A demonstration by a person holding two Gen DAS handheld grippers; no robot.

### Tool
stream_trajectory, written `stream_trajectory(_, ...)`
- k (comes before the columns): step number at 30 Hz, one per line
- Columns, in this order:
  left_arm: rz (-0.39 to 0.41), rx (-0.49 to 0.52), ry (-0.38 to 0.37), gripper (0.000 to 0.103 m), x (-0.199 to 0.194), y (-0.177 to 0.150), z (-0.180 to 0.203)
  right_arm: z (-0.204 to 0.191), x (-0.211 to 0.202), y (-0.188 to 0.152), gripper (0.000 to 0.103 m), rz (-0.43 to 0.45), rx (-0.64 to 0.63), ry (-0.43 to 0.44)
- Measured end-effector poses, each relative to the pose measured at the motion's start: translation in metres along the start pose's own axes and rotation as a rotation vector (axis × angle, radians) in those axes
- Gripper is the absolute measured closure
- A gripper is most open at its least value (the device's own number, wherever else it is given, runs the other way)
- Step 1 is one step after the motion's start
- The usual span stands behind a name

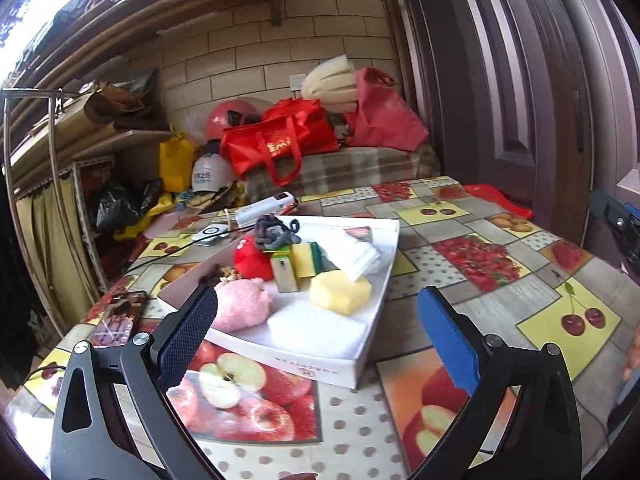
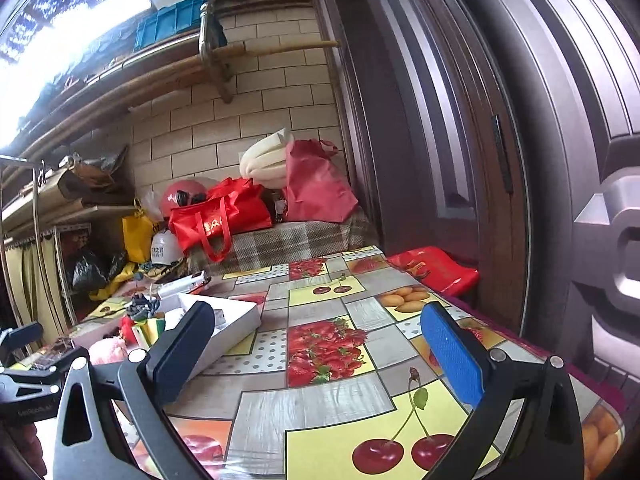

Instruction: Organize soft objects

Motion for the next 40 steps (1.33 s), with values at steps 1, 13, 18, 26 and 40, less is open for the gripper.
stream_trajectory(1,-0.003,0.001,-0.002,0.002,-0.001,-0.001,0.002,0.001,0.001,0.000,0.000,-0.005,0.006,0.002)
stream_trajectory(13,-0.073,-0.026,-0.009,0.002,0.012,-0.006,0.000,0.002,0.006,-0.002,0.000,-0.031,0.007,0.012)
stream_trajectory(18,-0.069,-0.016,-0.006,0.002,0.011,-0.007,0.001,0.003,0.008,-0.003,0.000,-0.039,-0.002,0.014)
stream_trajectory(26,-0.075,-0.028,-0.002,0.002,0.012,-0.008,0.001,0.003,0.009,-0.003,0.000,-0.041,-0.003,0.015)
stream_trajectory(40,-0.078,-0.022,0.001,0.002,0.012,-0.009,-0.001,0.003,0.008,-0.003,0.000,-0.042,-0.001,0.015)
Point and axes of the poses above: each gripper's, at about its wrist camera, not at the fingertips, and x roughly the way its jaws point, z to its right, y to its top, the point moved 7 cm from there along x, roughly the way its jaws point, and after that the axes turned 15 degrees about -x, right-handed, at the moved point
